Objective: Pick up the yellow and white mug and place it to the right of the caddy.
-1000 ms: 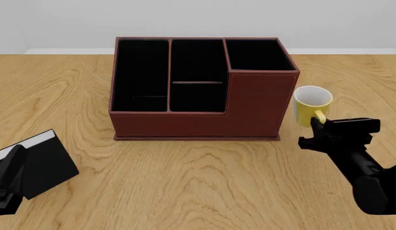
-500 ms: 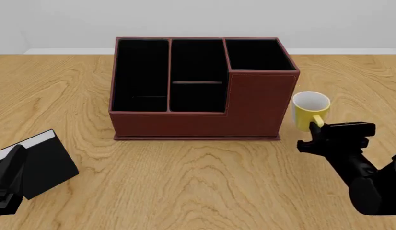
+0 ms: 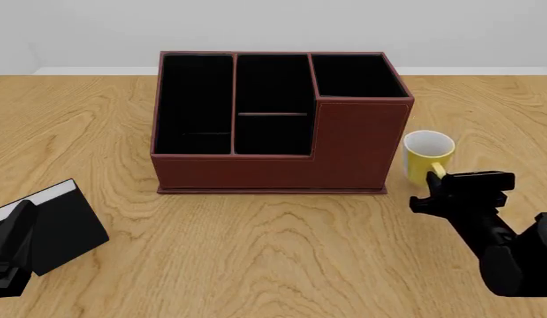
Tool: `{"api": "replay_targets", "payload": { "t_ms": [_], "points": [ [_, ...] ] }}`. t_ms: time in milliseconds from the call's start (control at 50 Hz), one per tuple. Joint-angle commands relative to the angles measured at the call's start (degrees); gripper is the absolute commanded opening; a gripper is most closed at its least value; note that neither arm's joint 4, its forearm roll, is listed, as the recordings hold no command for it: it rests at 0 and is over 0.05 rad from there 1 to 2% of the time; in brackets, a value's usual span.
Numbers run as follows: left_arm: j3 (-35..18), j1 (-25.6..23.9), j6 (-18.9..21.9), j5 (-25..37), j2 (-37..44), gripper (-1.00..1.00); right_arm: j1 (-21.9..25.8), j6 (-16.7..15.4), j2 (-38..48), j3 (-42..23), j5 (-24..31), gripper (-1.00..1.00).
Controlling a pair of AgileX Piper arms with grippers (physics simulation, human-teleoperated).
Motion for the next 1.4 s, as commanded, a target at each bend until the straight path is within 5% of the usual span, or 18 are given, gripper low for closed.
{"api": "replay_targets", "payload": {
  "t_ms": [20,1200,1220,1400],
  "points": [
    [0.0,0.0,0.0,0.0,0.0,1.0,-0.2,0.3,0.8,-0.5,-0.2,-1.0],
    [0.0,0.0,0.0,0.0,0.0,1.0,-0.8,0.0,4.8,-2.0,-0.3,-1.0],
    [0.0,0.0,0.0,0.0,0.0,1.0,-0.8,0.1,5.0,-2.1,-0.3,1.0],
    [0.0,0.0,0.0,0.0,0.0,1.0,-0.6,0.3,5.1,-2.0,-0.3,1.0]
  ]
}}
